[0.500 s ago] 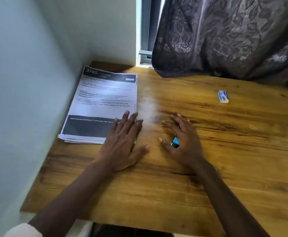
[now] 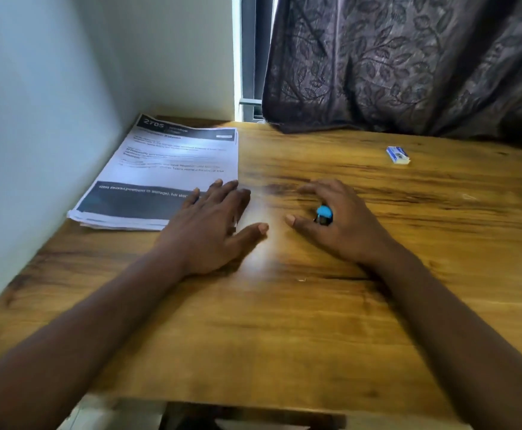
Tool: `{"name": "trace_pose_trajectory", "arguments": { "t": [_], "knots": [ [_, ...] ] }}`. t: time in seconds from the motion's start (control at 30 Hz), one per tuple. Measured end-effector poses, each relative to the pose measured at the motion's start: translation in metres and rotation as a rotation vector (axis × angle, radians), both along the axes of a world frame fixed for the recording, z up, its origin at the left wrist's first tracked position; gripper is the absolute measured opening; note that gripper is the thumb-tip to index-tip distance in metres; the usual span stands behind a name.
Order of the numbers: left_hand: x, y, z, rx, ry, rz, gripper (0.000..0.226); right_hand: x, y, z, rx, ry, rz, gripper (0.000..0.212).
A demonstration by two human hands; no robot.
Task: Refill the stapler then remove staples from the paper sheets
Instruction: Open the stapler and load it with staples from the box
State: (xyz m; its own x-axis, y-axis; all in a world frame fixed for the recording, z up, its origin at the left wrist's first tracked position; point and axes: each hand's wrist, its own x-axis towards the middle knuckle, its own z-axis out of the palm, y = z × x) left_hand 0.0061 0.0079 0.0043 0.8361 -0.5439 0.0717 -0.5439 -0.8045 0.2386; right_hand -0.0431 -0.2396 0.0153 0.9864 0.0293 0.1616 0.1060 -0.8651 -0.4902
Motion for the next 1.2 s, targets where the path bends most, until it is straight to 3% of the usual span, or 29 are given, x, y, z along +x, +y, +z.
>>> {"name": "trace_pose_trajectory", "arguments": {
  "t": [0.07,0.2,0.3,0.43,0.63,0.77,1.0,1.2],
  "knots": [
    [0.0,-0.001,-0.002,-0.015,-0.006,-0.002,0.084,-0.009,-0.003,0.003,0.067,-0.015,0.045,0.072],
    [-0.005,-0.002,0.0,-0.031,-0.055,0.012,0.075,-0.03,-0.011,0.009,0.191,0.02,0.127,0.042],
    [-0.014,-0.006,0.006,-0.021,-0.088,0.027,0.069,-0.035,-0.013,0.009,0.284,-0.003,0.106,0.038],
    [-0.018,-0.005,0.007,-0.02,-0.105,0.036,0.067,-0.036,-0.012,0.003,0.156,-0.103,0.062,0.04],
    [-0.007,-0.005,0.0,-0.047,-0.159,-0.016,0.071,-0.018,-0.013,-0.005,0.055,-0.232,0.044,0.024],
    [-0.008,-0.011,0.001,-0.197,-0.285,-0.058,0.07,-0.009,-0.009,-0.005,0.15,-0.323,0.045,0.016],
    [0.01,-0.084,0.026,-0.732,0.013,-0.078,0.039,0.014,-0.015,-0.004,0.44,-0.495,0.007,0.013],
    [0.027,-0.12,0.015,-0.879,-0.095,-0.129,0.025,0.024,-0.026,-0.007,0.575,-0.484,0.019,0.016]
  ]
}}
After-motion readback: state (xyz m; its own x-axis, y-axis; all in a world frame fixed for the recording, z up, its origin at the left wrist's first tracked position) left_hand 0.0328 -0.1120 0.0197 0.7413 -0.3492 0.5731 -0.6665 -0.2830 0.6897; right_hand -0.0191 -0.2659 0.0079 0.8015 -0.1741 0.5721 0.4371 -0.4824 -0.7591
